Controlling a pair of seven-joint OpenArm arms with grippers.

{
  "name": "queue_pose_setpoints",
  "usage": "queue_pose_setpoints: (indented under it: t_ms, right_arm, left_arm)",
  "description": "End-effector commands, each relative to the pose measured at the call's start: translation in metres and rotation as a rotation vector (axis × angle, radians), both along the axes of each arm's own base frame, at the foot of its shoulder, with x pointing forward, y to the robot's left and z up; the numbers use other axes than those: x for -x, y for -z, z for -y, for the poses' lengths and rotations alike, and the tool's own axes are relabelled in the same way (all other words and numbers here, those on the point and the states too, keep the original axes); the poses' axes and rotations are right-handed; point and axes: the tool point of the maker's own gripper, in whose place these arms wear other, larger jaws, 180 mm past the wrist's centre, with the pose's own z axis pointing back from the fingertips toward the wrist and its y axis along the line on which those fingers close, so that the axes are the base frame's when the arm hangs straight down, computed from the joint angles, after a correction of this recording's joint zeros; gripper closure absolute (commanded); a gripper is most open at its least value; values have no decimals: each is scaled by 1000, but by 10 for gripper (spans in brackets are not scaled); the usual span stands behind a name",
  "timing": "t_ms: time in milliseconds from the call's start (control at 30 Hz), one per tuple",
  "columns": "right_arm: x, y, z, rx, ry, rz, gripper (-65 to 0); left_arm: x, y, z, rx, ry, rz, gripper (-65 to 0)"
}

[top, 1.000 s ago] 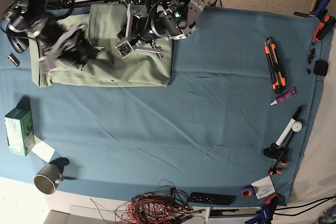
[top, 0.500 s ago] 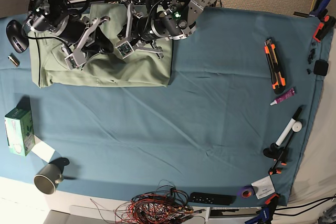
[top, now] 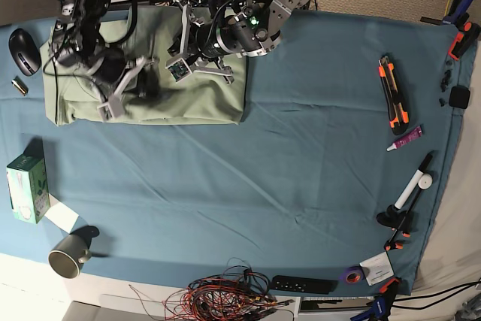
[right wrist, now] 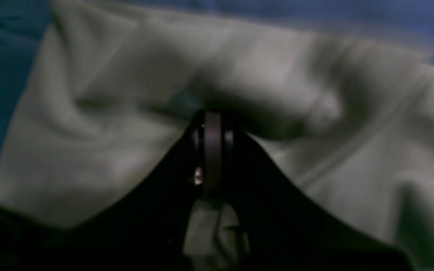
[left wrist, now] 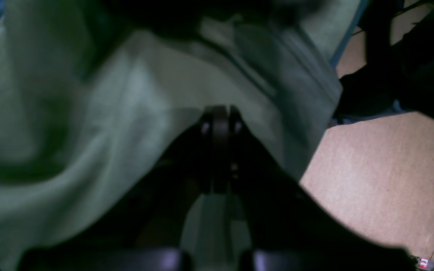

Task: Fold the T-shirt properly
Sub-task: 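Release the right gripper and move it to the shirt's loose edge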

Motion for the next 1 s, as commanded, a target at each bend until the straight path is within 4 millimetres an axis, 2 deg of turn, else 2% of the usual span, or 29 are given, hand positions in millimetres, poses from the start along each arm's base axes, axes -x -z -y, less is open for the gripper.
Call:
queue_pose_setpoints:
  t_ms: [0,67,167,267,367,500,567,633,667,767,867,967]
  right_arm:
    - [-11,-12,6,23,5,46,0]
    - [-19,-11,19,84,55,44,0]
    - [-30,-11,53,221,186,46,0]
    - [-39,-22,77,287,256,88,0]
    - [-45,-42,85,310,237,124,0]
    - [-44,-81,93,306,237,180,0]
    - [-39,-97,112,305,301,206,0]
    - [-31,-107,139,316,385,218,0]
    - [-26,-111,152,323,424,222,-27]
    - [-9,-117,185,311,533,221,-229]
    - [6,-114,205,265,556,181,-249]
    - [12,-103,214,195,512,111,-249]
  left_arm:
    - [-4,-16,9,55,-1,24,0]
    - [-4,-15,8,51,0,23,0]
    - [-4,-11,4,39,1,23,0]
    - [-3,-7,1,29,2,19,0]
    - [-3,-4,-2,19,3,18,0]
    - [-2,-2,-4,12,5,19,0]
    - [-2,-1,-6,8,5,19,0]
    - [-2,0,-7,3,6,19,0]
    - [-2,1,-7,2,6,19,0]
    - [-2,0,-7,4,6,18,0]
    - [-2,1,-7,3,6,18,0]
    - [-2,1,-7,3,6,17,0]
